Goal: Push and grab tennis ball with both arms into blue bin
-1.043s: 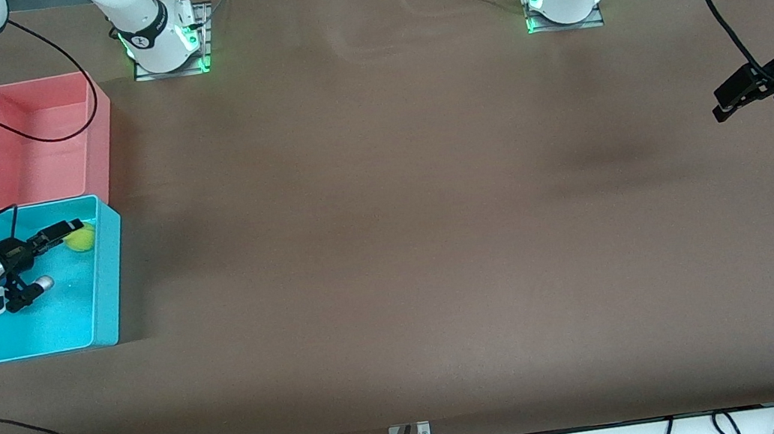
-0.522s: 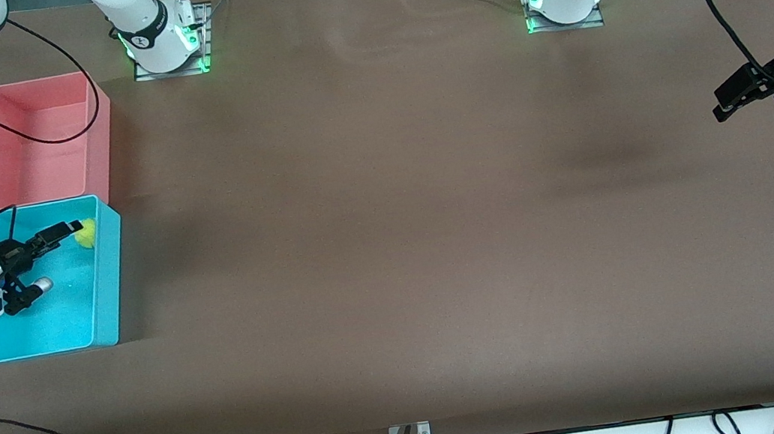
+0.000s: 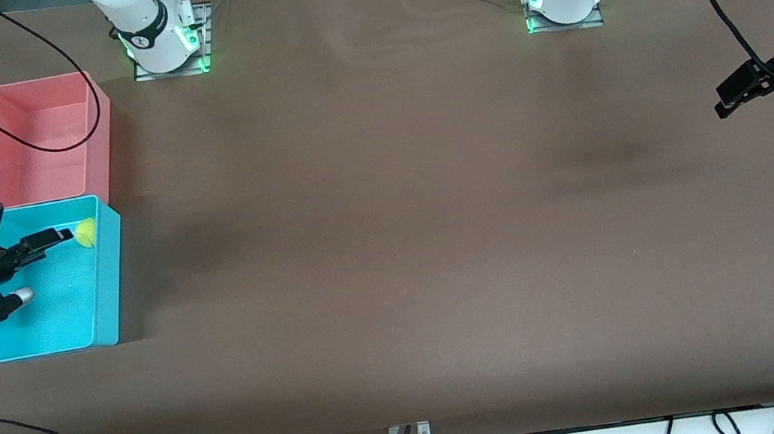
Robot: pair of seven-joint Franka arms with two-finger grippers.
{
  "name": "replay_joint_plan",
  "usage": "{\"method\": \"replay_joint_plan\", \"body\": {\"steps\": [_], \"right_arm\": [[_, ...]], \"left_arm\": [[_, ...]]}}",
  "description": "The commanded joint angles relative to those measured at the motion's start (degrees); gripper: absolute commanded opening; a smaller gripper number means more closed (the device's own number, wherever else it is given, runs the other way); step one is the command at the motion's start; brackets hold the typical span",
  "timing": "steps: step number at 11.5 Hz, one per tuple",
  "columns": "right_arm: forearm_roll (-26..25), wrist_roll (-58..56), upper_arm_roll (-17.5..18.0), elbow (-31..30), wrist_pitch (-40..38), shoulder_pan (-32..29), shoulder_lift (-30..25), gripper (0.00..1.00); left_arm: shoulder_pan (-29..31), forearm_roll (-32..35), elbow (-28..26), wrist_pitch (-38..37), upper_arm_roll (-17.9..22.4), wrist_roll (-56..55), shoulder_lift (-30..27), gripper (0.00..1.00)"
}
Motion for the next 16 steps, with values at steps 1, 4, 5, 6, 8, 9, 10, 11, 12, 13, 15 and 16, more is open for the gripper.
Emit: {"method": "replay_joint_plan", "body": {"steps": [1,4,5,6,8,9,10,11,12,13,15,16], "right_arm": [[-1.8,5.1,0.3,2.3,-2.9,2.8,-3.9,1.0],[-7.0,11.6,0.3,7.6,-6.6,7.9,-5.4,1.0],[-7.0,12.2,0.3,8.6,-6.6,8.0,-5.4,1.0],[-6.8,12.4,0.4,10.1,-7.2,8.0,-5.4,1.0],[-6.9,13.7,0.4,11.7,-8.8,8.9,-5.5,1.0],[-6.2,17.6,0.4,12.8,-8.8,8.9,-5.5,1.0],[-6.0,22.9,0.4,14.5,-8.9,8.9,-5.6,1.0],[-6.1,25.2,0.5,15.7,-9.3,8.9,-7.3,1.0],[-6.1,26.4,0.3,15.8,-9.5,9.3,-8.1,1.0],[-6.0,28.5,0.4,15.8,-9.6,9.3,-9.5,1.0],[-6.1,29.6,0.4,15.8,-9.5,9.1,-11.3,1.0],[-6.1,30.8,0.3,15.8,-9.3,9.2,-12.0,1.0]], "left_arm": [[0.0,1.3,0.1,-1.0,-0.1,0.4,-0.8,1.0],[-0.1,1.3,0.0,-1.0,-0.2,0.4,-0.7,1.0],[-0.1,1.3,0.0,-1.0,-0.2,0.4,-0.8,1.0],[-0.1,1.3,0.0,-1.0,-0.2,0.5,-0.7,1.0],[-0.1,1.3,0.0,-1.0,-0.2,0.4,-0.7,1.0],[0.0,1.3,0.0,-1.0,-0.1,0.5,-0.7,1.0],[-0.1,1.3,0.0,-1.0,-0.1,0.4,-0.7,1.0],[0.0,1.3,0.0,-1.0,-0.1,0.5,-0.7,1.0],[0.0,1.3,0.0,-1.0,-0.1,0.5,-0.6,1.0],[0.0,1.3,0.0,-1.0,-0.1,0.5,-0.6,1.0],[-0.1,1.3,-0.1,-1.0,-0.1,0.5,-0.6,1.0],[0.0,1.3,-0.1,-1.0,-0.1,0.5,-0.6,1.0]]}}
